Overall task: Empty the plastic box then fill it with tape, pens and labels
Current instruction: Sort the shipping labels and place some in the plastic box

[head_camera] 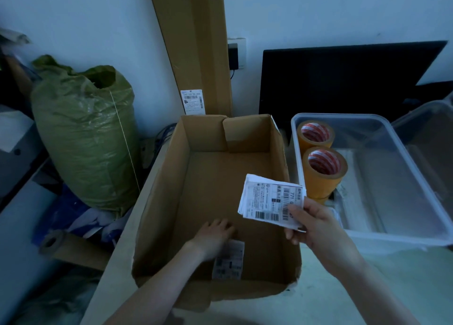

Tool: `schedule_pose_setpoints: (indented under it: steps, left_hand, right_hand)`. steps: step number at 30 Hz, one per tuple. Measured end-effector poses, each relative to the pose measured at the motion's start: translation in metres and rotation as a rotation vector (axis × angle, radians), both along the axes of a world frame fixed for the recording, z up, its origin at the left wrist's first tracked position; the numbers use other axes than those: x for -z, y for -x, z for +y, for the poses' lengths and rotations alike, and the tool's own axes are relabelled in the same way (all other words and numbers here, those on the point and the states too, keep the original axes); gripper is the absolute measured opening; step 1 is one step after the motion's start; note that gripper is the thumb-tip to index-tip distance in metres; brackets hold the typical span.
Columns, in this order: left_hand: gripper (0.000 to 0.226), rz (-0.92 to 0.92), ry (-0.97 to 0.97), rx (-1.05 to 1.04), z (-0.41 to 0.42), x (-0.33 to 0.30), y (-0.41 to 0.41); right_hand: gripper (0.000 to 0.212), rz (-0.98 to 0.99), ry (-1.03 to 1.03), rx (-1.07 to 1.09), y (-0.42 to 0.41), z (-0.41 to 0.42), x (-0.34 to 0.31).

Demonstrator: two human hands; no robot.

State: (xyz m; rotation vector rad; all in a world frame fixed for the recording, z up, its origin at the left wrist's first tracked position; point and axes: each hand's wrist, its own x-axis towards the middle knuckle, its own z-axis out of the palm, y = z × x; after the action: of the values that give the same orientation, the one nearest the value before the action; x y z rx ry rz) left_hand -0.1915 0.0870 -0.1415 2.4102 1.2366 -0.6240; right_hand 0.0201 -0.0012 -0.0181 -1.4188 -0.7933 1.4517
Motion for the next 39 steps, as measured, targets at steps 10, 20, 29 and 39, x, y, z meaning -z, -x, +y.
schedule_pose_setpoints:
  steps: [10, 20, 29, 39]
  left_hand:
    - [0.059, 0.058, 0.055, 0.017, 0.006, 0.014, -0.001]
    - [0.008, -0.329, 0.199, -0.267, 0.035, -0.055, 0.027]
    - [0.007, -0.648, 0.155, -0.095, 0.023, -0.164, 0.015]
    - [0.019, -0.801, -0.005, 0.077, 0.018, -0.164, -0.025]
  right_hand:
    - [0.02, 0.009, 0.019, 0.067, -0.007, -0.009, 0.007]
    - [0.019, -0.123, -0.008, 0.053, -0.014, -0.009, 0.01]
    - [0.014, -0.62, -0.148, -0.077, -0.002, -0.002, 0.001]
    - [0.016, -0.63, -0.198, -0.351, 0.0, 0.006, -0.025]
